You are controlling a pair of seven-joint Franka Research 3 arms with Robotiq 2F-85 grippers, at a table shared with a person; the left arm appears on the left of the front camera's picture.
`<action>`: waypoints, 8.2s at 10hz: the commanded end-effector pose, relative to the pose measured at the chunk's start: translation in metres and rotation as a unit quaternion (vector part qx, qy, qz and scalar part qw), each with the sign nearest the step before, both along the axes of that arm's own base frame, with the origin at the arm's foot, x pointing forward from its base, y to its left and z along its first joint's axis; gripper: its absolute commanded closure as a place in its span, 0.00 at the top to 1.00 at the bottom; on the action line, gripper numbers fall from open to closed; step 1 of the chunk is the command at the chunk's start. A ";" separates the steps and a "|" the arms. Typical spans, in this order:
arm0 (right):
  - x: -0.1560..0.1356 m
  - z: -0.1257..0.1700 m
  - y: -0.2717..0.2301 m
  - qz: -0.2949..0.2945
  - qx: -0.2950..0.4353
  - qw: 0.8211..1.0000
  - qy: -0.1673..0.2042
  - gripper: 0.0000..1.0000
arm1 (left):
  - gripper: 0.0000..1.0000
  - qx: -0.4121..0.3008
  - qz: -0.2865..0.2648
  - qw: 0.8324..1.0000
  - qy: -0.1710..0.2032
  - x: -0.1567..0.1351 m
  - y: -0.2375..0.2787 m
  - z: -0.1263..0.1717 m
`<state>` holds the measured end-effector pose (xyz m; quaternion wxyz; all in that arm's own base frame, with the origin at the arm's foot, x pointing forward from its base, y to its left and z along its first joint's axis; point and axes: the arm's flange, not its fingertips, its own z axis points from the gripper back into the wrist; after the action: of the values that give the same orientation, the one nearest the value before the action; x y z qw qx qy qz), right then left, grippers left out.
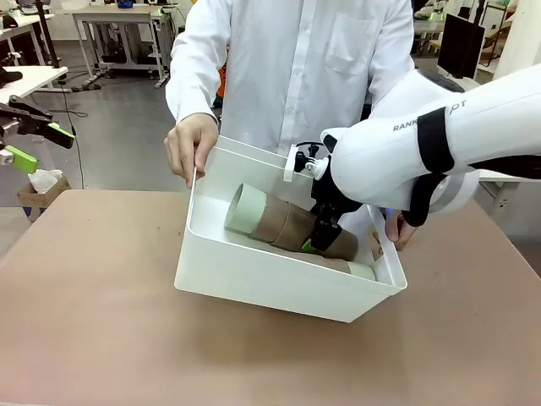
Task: Stack the cups and store them in the basket.
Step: Place the stack of Reusable plastic cups into the Pantry Basket.
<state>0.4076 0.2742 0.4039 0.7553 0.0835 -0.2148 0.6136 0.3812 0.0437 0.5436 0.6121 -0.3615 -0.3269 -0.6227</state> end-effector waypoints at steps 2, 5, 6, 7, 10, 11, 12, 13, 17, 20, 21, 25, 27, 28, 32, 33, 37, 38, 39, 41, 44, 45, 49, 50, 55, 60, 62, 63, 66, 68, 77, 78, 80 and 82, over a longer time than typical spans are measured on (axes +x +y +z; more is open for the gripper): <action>-0.011 0.036 -0.029 0.035 0.026 0.999 0.020 1.00 | 1.00 -0.001 0.004 1.000 0.002 -0.001 -0.001 0.004; -0.010 0.080 -0.057 0.059 0.050 0.997 0.010 1.00 | 1.00 -0.001 0.004 1.000 0.002 -0.001 -0.001 0.004; -0.008 0.099 -0.071 0.063 0.058 0.996 0.009 1.00 | 1.00 -0.001 0.004 1.000 0.002 -0.001 -0.001 0.004; -0.006 0.123 -0.089 0.061 0.073 0.995 0.012 1.00 | 1.00 -0.001 0.004 1.000 0.002 -0.001 -0.001 0.004; 0.025 0.179 -0.161 0.039 0.139 0.989 0.036 1.00 | 1.00 -0.001 0.004 1.000 0.002 -0.001 -0.001 0.004; 0.031 0.183 -0.191 0.032 0.165 0.985 0.038 1.00 | 1.00 -0.001 0.004 1.000 0.002 -0.001 -0.001 0.004; 0.032 0.181 -0.220 0.027 0.184 0.982 0.039 1.00 | 1.00 -0.001 0.004 1.000 0.002 -0.001 -0.001 0.004; 0.028 0.177 -0.252 0.029 0.206 0.977 0.040 1.00 | 1.00 -0.001 0.004 1.000 0.002 -0.001 -0.001 0.004; -0.034 0.127 -0.356 0.031 0.250 0.968 -0.001 1.00 | 1.00 -0.001 0.004 1.000 0.002 -0.001 -0.001 0.004; -0.034 0.123 -0.369 0.017 0.242 0.970 0.006 1.00 | 1.00 -0.001 0.004 1.000 0.002 -0.001 -0.001 0.004; -0.034 0.123 -0.369 0.017 0.242 0.970 0.006 1.00 | 1.00 -0.001 0.004 1.000 0.002 -0.001 -0.001 0.004; -0.034 0.123 -0.369 0.017 0.242 0.970 0.006 1.00 | 1.00 -0.001 0.004 1.000 0.002 -0.001 -0.001 0.004; -0.034 0.123 -0.369 0.017 0.242 0.970 0.006 1.00 | 1.00 -0.001 0.004 1.000 0.002 -0.001 -0.001 0.004; -0.034 0.123 -0.369 0.017 0.242 0.970 0.006 1.00 | 1.00 -0.001 0.004 1.000 0.002 -0.001 -0.001 0.004; -0.034 0.123 -0.369 0.017 0.242 0.970 0.006 1.00 | 1.00 -0.001 0.004 1.000 0.002 -0.001 -0.001 0.004; -0.034 0.123 -0.369 0.017 0.242 0.970 0.006 1.00 | 1.00 -0.001 0.004 1.000 0.002 -0.001 -0.001 0.004; -0.034 0.123 -0.369 0.017 0.242 0.970 0.006 1.00 | 1.00 -0.001 0.004 1.000 0.002 -0.001 -0.001 0.004; -0.034 0.123 -0.369 0.017 0.242 0.970 0.006 1.00 | 1.00 -0.001 0.004 1.000 0.002 -0.001 -0.001 0.004; -0.034 0.123 -0.369 0.017 0.242 0.970 0.006 1.00 | 1.00 -0.001 0.004 1.000 0.002 -0.001 -0.001 0.004; -0.034 0.123 -0.369 0.017 0.242 0.970 0.006 1.00 | 1.00 -0.001 0.004 1.000 0.002 -0.001 -0.001 0.004; -0.034 0.123 -0.369 0.017 0.242 0.970 0.006 1.00 | 1.00 -0.001 0.004 1.000 0.002 -0.001 -0.001 0.004; -0.034 0.123 -0.369 0.017 0.242 0.970 0.006 1.00 | 1.00 -0.001 0.004 1.000 0.002 -0.001 -0.001 0.004; -0.034 0.123 -0.369 0.017 0.242 0.970 0.006 1.00 | 1.00 -0.001 0.004 1.000 0.002 -0.001 -0.001 0.004; -0.034 0.123 -0.369 0.017 0.242 0.970 0.006 1.00 | 1.00 -0.001 0.004 1.000 0.002 -0.001 -0.001 0.004; -0.034 0.123 -0.369 0.017 0.242 0.970 0.006 1.00 | 1.00 -0.001 0.004 1.000 0.002 -0.001 -0.001 0.004; -0.034 0.123 -0.369 0.017 0.242 0.970 0.006 1.00 | 1.00 -0.001 0.004 1.000 0.002 -0.001 -0.001 0.004; -0.034 0.123 -0.369 0.017 0.242 0.970 0.006 1.00 | 1.00 -0.001 0.004 1.000 0.002 -0.001 -0.001 0.004; -0.034 0.123 -0.369 0.017 0.242 0.970 0.006 1.00 | 1.00 -0.001 0.004 1.000 0.002 -0.001 -0.001 0.004; -0.034 0.123 -0.369 0.017 0.242 0.970 0.006 1.00 | 1.00 -0.001 0.004 1.000 0.002 -0.001 -0.001 0.004; -0.034 0.123 -0.369 0.017 0.242 0.970 0.006 1.00 | 1.00 -0.001 0.004 1.000 0.002 -0.001 -0.001 0.004; -0.034 0.123 -0.369 0.017 0.242 0.970 0.006 1.00 | 1.00 -0.001 0.004 1.000 0.002 -0.001 -0.001 0.004; -0.034 0.123 -0.369 0.017 0.242 0.970 0.006 1.00 | 1.00 -0.001 0.004 1.000 0.002 -0.001 -0.001 0.004; -0.034 0.123 -0.369 0.017 0.242 0.970 0.006 1.00 | 1.00 -0.001 0.004 1.000 0.002 -0.001 -0.001 0.004; -0.034 0.123 -0.369 0.017 0.242 0.970 0.006 1.00 | 1.00 -0.001 0.004 1.000 0.002 -0.001 -0.001 0.004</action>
<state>0.3725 -0.0949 0.5226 0.7028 0.2643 -0.3469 0.5620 0.3812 0.0441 0.5439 0.6126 -0.3608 -0.3270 -0.6226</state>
